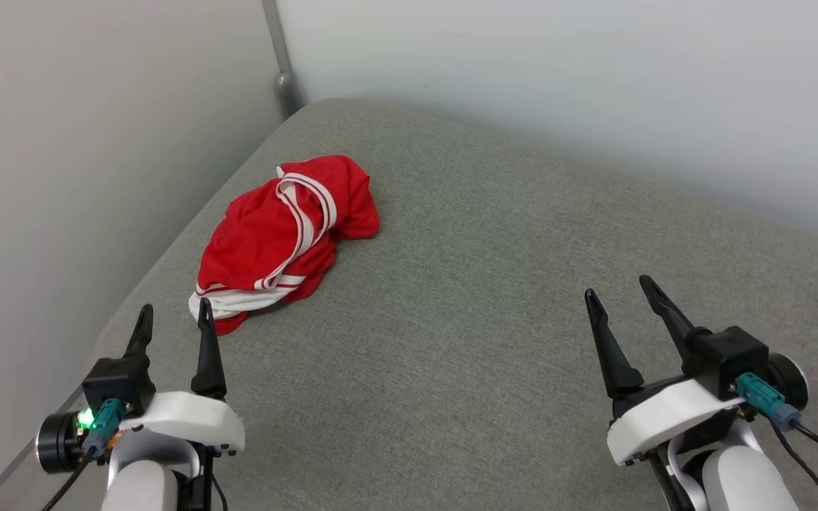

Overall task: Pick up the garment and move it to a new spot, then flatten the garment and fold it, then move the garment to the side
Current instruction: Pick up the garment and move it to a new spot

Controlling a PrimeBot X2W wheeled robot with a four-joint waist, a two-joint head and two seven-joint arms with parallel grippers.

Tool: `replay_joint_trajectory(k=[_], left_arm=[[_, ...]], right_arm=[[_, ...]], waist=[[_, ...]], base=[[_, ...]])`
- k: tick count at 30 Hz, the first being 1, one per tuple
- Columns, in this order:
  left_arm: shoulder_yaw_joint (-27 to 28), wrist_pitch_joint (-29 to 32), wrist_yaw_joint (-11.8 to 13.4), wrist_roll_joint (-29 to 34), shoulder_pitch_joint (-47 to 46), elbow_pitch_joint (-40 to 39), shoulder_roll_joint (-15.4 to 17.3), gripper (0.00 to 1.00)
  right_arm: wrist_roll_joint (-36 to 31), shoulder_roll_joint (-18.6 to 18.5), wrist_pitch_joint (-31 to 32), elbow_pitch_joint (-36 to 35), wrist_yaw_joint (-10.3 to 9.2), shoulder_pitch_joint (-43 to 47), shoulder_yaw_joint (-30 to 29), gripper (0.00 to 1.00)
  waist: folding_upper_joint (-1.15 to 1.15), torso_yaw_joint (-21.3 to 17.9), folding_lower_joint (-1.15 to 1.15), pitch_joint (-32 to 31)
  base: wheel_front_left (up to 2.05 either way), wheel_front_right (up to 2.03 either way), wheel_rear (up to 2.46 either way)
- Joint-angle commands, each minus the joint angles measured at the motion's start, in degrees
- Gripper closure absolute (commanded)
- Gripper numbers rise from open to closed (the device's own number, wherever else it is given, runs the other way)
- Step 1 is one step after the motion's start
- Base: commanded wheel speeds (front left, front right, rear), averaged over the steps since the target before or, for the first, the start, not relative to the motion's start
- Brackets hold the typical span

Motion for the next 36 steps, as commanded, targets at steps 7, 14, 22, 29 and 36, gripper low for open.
replay_joint_trajectory(k=[7, 14, 22, 29, 36], left_arm=[[-0.2, -0.1, -0.8, 1.2, -9.0, 2.4, 3.2, 0.00], [2.0, 5.4, -2.9, -0.8, -24.8, 6.3, 10.6, 0.00], [4.0, 17.0, -5.5, -7.2, -36.8, 14.7, 19.8, 0.00], [0.8, 32.7, -6.0, -15.7, -39.2, 22.3, 25.9, 0.00], [-3.7, 49.6, -5.9, -26.9, -35.8, 25.7, 30.3, 0.00]], right_arm=[[-2.2, 0.0, 1.2, -1.3, -0.02, -3.4, 0.9, 0.00], [-4.7, 0.0, 2.5, -3.4, -0.01, -7.8, 2.5, 0.00], [-7.8, 0.0, 2.1, -5.7, -0.02, -11.9, 1.8, 0.00], [-7.7, 0.0, 1.0, -6.1, -0.01, -13.9, 0.4, 0.00], [-7.2, 0.0, 0.0, -5.6, -0.02, -15.1, 0.6, 0.00]], waist=[[0.00, -3.5, 0.00, 4.3], [0.00, -10.1, 0.00, 12.4], [0.00, -16.5, 0.00, 21.7], [0.00, -19.6, 0.00, 27.0], [0.00, -20.9, 0.00, 29.2]], base=[[0.00, 0.00, 0.00], [0.00, 0.00, 0.00], [0.00, 0.00, 0.00], [0.00, 0.00, 0.00], [0.00, 0.00, 0.00]])
